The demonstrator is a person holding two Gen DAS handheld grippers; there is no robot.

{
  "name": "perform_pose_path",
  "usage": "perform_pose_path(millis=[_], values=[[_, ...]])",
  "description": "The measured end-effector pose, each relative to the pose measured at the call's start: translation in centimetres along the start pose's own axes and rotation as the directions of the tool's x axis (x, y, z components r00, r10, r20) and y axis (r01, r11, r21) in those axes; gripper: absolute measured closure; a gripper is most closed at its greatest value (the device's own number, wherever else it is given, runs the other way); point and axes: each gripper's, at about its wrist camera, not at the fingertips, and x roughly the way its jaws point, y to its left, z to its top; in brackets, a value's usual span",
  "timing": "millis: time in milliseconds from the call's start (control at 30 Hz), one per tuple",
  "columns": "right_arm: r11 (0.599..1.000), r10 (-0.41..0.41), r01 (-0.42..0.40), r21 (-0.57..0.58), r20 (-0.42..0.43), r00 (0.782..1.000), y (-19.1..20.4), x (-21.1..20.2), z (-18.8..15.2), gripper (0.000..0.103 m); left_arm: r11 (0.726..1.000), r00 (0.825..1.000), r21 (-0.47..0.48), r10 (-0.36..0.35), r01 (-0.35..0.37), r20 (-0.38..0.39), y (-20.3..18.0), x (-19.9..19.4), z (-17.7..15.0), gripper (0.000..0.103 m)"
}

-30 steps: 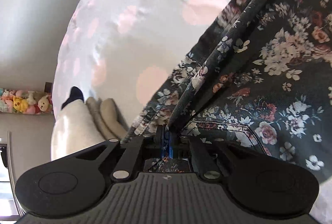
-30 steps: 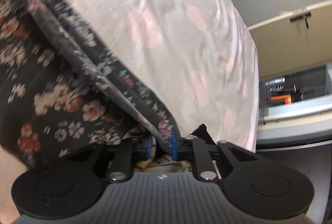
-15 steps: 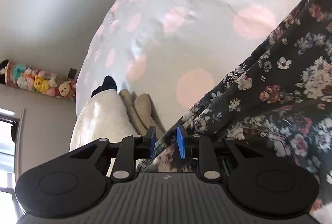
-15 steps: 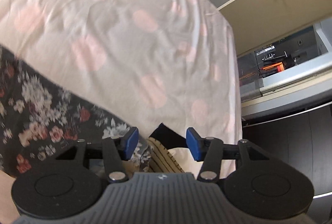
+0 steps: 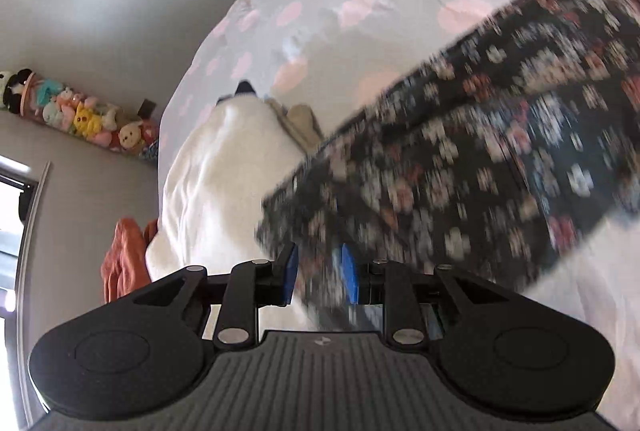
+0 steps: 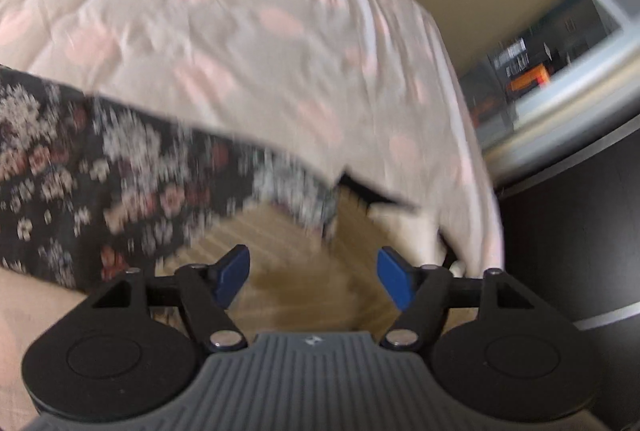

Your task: Fold clothes

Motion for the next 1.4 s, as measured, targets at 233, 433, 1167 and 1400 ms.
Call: perform_pose_path(millis=[233, 433, 1167, 1400], values=[[0.997, -0.073, 0.07, 0.035, 0.091, 0.993, -2.0, -4.8, -3.9, 0.097, 1.0, 0.999, -0.025, 0.015, -0.016, -0.034, 0.4, -2.1, -4.2, 0.08], [0.945, -0.279, 0.269, 0.187, 0.033, 0.96, -10.5, -9.4, -7.0, 0.097, 0.997, 0.999, -0.073, 0.026, -0.029, -0.045, 1.1, -3.3, -6.5, 0.08], [0.926, -0.047, -0.068, 0.372, 0.291, 0.956, -2.8, -17.2, -14.7, 0.052, 0.871, 0.972, -0.433, -0.193, 0.233, 0.136, 3.7, -2.3, -13.0, 0.059], [0.844, 0.196, -0.328, 0.425, 0.325, 0.925, 7.3, -14.3, -13.3, 0.047, 0.802, 0.946, -0.502, -0.25, 0.322, 0.207, 3.8, 1.6, -14.0, 0.056]])
